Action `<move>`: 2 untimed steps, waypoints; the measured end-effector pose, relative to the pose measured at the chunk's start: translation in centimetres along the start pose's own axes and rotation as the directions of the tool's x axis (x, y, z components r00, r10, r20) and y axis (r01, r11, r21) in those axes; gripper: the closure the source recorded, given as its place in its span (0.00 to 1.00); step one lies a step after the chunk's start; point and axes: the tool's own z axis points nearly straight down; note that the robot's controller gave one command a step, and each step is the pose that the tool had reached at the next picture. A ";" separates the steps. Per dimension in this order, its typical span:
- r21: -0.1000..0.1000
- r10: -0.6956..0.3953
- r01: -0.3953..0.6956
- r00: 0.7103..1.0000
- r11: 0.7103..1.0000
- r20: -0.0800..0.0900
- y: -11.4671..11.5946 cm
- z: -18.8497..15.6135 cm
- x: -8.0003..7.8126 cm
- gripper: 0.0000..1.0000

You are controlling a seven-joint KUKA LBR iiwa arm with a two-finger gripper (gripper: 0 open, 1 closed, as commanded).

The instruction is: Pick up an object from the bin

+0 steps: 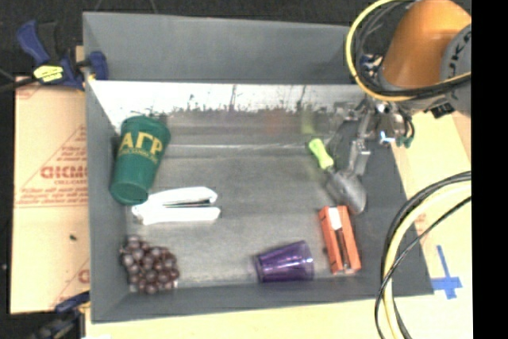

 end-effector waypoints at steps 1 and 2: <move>0.001 -0.004 0.004 1.000 1.000 0.008 0.1 -0.6 -0.2 0.00; -0.001 0.399 -0.399 0.917 0.917 -0.003 0.9 8.2 0.5 0.00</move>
Offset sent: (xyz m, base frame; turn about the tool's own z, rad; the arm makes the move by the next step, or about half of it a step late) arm -0.0046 0.0088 -0.0810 0.4121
